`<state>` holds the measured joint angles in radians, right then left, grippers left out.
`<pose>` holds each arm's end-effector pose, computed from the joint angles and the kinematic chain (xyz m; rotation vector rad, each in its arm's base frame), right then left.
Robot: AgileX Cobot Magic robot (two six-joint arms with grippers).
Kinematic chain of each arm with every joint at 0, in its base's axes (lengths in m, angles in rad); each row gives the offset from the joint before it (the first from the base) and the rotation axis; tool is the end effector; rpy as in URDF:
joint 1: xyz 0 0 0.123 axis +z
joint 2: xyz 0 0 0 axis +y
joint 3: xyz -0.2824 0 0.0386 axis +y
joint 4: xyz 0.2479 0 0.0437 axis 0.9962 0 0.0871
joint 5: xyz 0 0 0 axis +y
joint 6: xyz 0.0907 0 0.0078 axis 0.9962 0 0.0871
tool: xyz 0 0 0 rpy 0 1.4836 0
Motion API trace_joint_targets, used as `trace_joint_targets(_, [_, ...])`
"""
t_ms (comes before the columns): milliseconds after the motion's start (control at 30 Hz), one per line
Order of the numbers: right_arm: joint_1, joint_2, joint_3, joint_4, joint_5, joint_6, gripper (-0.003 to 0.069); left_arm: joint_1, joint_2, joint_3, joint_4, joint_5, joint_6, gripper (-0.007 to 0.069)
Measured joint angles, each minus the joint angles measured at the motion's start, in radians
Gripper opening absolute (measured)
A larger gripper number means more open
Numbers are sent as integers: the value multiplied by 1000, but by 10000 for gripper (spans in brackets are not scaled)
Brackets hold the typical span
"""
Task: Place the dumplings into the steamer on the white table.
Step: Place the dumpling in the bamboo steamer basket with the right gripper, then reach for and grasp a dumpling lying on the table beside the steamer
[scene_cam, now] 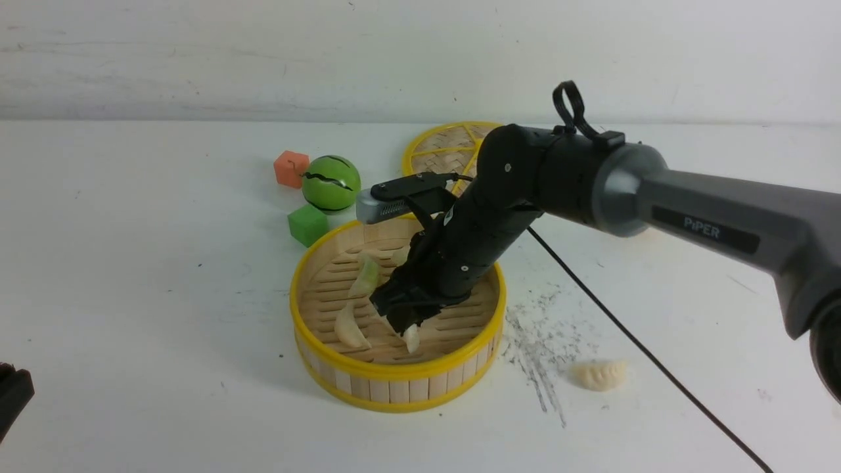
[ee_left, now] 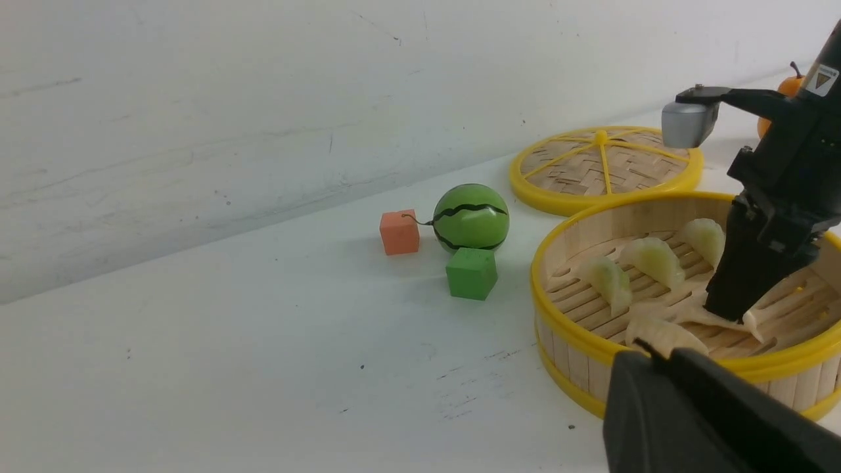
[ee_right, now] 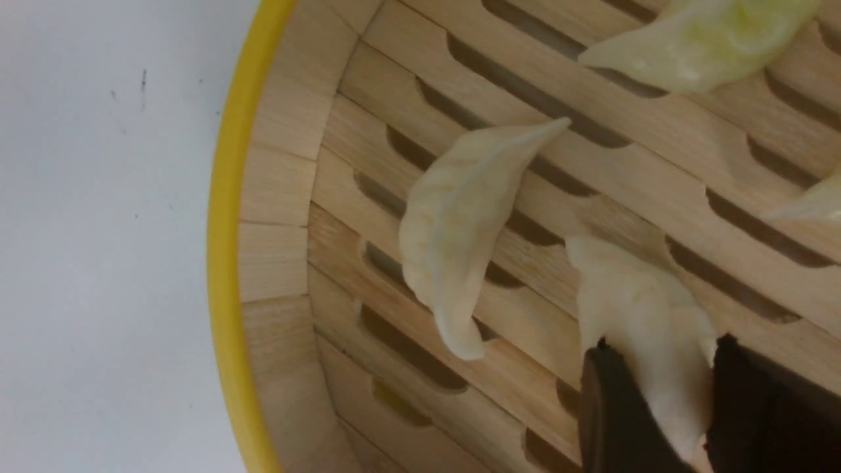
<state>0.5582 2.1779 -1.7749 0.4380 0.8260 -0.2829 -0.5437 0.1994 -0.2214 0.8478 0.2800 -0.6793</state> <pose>0.3901 0.2771 0.1991 -0.8168 2.5869 0.6051 0.0667 -0.0182 0.2588 0.4076 1.5983 -0.1290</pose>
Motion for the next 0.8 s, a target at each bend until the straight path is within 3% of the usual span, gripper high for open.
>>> trace_joint_targets(267, [-5,-13,-47,-10,87,1,407,0,0,0,-1,0,0,37])
trace_joint_targets(433, [-32,-96,-158,-89,242,-38,437,0,0,0,-14,0,0,39])
trace_joint_targets(600, [-121,-247,-222,-271,401,-181,437,0,0,0,-18,-20,0,42])
trace_joint_targets(800, [-223,-262,-73,-285,410,-228,437,0,0,0,-18,-24,0,48])
